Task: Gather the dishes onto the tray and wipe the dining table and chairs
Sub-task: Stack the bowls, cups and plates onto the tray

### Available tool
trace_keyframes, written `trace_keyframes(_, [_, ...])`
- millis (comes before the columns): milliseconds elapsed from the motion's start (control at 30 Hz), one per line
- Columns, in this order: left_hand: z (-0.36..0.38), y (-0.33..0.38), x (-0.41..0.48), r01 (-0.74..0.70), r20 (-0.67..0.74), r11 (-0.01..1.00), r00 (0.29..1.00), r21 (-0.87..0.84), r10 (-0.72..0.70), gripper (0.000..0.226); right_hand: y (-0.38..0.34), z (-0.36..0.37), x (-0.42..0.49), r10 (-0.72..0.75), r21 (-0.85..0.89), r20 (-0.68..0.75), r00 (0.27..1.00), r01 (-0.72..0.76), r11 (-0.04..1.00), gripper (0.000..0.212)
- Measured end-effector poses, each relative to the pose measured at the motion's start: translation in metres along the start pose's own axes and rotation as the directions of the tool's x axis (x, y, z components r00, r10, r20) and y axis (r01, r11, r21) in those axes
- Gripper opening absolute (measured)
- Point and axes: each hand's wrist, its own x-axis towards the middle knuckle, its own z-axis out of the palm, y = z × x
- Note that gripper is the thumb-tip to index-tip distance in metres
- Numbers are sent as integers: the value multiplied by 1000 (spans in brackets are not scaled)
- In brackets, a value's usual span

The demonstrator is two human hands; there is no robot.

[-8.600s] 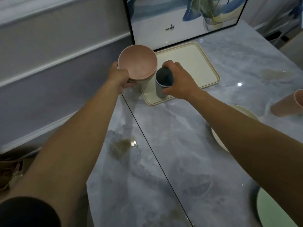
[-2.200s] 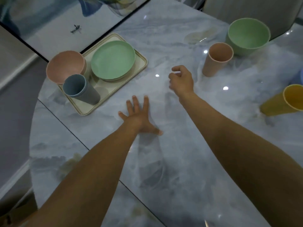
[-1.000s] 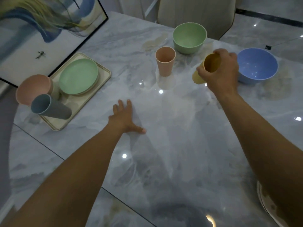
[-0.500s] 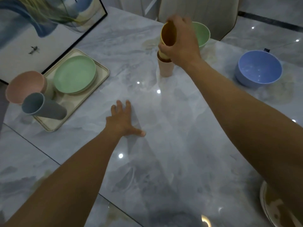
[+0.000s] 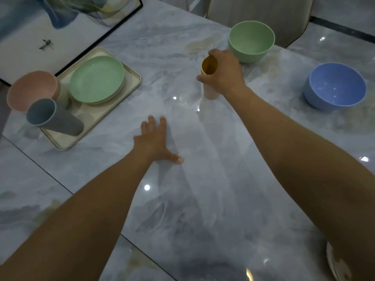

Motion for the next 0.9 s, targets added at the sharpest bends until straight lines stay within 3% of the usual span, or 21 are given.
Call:
trace_keyframes(333, [14,-5,-26,15,-90,993,996,-117,-26,154,-15,9,-70,-21,-107,52,998,26,994,67])
trace_keyframes(500, [38,-26,-61,-35,-335,983,942,-180,-28,90,-30,13,-95,73,-137,118,990,-57,989,63])
trace_keyframes(567, [45,-58,-77,-8,-378,969,921,-245,-88,80,-43,15,-105,57,-105,99,993,-47,993,61])
trace_keyframes(700, [42,-131,-92,82,-369,953,910,-292,-191,79,-81,24,-117,-48,-42,45,998,49,998,62])
trace_keyframes(900, [39,-214,-98,206,-201,943,944,-262,-263,118,-178,52,-114,-226,86,10,974,224,971,59])
